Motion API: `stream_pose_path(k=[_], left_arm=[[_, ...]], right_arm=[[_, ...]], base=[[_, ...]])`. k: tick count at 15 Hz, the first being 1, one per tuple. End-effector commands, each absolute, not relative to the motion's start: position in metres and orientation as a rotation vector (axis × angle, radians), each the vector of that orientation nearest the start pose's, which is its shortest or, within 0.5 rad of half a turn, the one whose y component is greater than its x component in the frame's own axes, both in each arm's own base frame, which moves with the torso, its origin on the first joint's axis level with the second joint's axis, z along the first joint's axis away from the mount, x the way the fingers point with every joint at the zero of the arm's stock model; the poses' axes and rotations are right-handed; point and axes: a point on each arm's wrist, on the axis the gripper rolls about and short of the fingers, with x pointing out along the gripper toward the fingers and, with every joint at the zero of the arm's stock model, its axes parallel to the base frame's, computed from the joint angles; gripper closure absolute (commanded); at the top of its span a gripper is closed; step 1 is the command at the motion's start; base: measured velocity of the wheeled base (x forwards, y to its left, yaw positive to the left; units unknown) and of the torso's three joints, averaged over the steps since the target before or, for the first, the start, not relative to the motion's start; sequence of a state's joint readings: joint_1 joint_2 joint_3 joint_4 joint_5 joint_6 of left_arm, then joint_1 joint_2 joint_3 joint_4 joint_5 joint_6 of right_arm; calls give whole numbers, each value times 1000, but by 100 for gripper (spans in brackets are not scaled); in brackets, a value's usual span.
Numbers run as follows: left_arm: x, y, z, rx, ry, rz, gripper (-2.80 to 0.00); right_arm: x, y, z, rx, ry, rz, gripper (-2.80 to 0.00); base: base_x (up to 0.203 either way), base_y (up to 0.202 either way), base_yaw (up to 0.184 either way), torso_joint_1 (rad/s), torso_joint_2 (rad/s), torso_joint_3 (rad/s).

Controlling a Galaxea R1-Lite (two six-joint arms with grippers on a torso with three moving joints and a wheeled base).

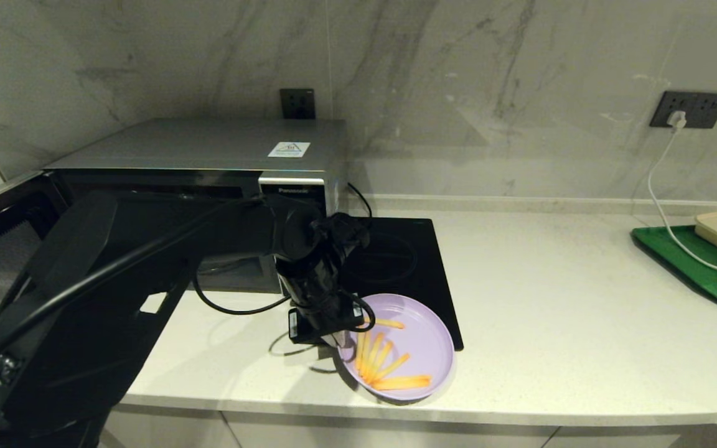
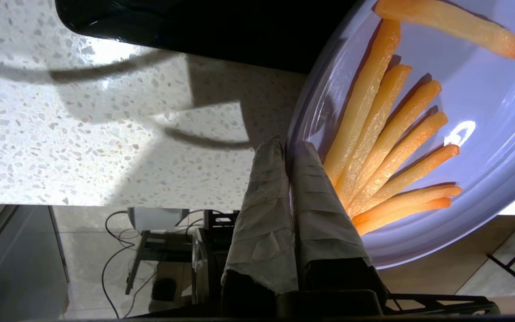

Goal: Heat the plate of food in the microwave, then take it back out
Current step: Put the plate in the microwave oven

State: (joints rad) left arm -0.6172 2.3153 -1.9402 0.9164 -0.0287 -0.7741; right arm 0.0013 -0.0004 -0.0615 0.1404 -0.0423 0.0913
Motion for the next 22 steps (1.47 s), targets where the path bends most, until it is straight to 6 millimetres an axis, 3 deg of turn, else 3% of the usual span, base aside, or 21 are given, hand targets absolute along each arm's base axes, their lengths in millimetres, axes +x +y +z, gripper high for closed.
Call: stream_pose_path(k=[1,6,14,18,22], left_arm=[[342,-242,134,-294,1377,-55,0],[339,-227,150,-374,1407,-113,0],[300,-183,186,-445,1430,-127,0],[281,-137,207,-596,1442,-162,0],[257,-91,198,-674,1421,-96,0]], right_arm=[[-28,-1,78,90,78,-45,0],[-28,-1,78,90,76,-45,0],[-28,-1,78,90,76,-45,0],[-28,-1,78,90,76,-45,0],[-28,-1,78,90,76,-45,0]], base=[[0,0,0,0,0,0],[0,0,0,0,0,0],[0,0,0,0,0,0],[0,0,0,0,0,0],[0,0,0,0,0,0]])
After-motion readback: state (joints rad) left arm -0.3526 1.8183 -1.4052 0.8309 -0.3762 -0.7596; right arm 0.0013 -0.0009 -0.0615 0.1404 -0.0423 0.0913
